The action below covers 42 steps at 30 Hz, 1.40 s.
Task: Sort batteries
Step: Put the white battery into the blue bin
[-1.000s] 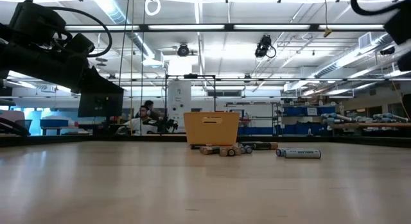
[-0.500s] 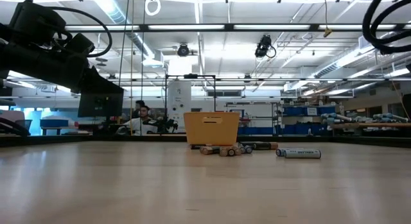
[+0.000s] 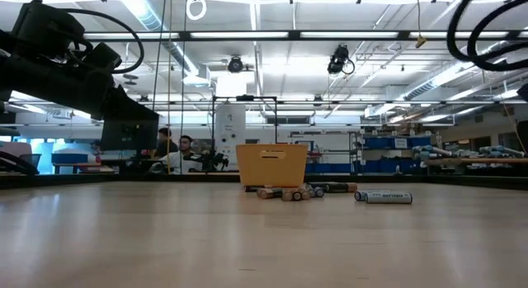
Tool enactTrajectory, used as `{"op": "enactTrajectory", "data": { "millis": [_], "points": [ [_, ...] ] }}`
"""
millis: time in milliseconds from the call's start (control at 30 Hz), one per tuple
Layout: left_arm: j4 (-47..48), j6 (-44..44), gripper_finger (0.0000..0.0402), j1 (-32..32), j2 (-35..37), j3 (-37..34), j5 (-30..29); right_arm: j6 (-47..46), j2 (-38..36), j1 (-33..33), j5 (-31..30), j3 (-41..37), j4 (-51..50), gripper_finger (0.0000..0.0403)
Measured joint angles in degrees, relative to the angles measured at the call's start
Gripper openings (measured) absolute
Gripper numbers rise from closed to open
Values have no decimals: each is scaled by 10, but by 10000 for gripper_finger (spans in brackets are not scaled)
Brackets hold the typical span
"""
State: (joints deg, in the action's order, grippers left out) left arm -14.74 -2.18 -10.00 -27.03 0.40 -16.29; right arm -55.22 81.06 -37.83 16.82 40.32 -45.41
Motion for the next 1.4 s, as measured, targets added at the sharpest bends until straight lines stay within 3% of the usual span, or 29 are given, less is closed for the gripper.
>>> {"op": "enactTrajectory", "data": {
  "millis": [200, 400, 533, 633, 767, 933, 1133, 1400],
  "points": [
    [0, 6, 12, 0, 0, 0, 0, 15, 0, 14, -5, 59, -45, 138],
    [-1, -4, 12, 0, 0, 0, 0, 63, 0, 39, 1, 182, -229, 150],
    [-1, -5, 12, 0, 0, 0, 0, 109, 0, 79, -65, 265, -306, 148],
    [-1, -5, 12, 0, 0, 0, 0, 141, -1, 124, -114, 291, -280, 146],
    [-1, -8, 12, 0, 0, 0, 0, 169, 18, 205, -115, 281, -224, 147],
    [-4, -19, 12, 0, 0, 0, 0, 295, 87, 267, -114, 277, -161, 148],
    [-4, -19, 12, 0, 0, 0, 0, 402, 182, 295, -115, 277, -17, 148],
    [-5, -19, 12, 0, 0, 0, 0, 481, 259, 301, -145, 277, -5, 147]
  ]
}}
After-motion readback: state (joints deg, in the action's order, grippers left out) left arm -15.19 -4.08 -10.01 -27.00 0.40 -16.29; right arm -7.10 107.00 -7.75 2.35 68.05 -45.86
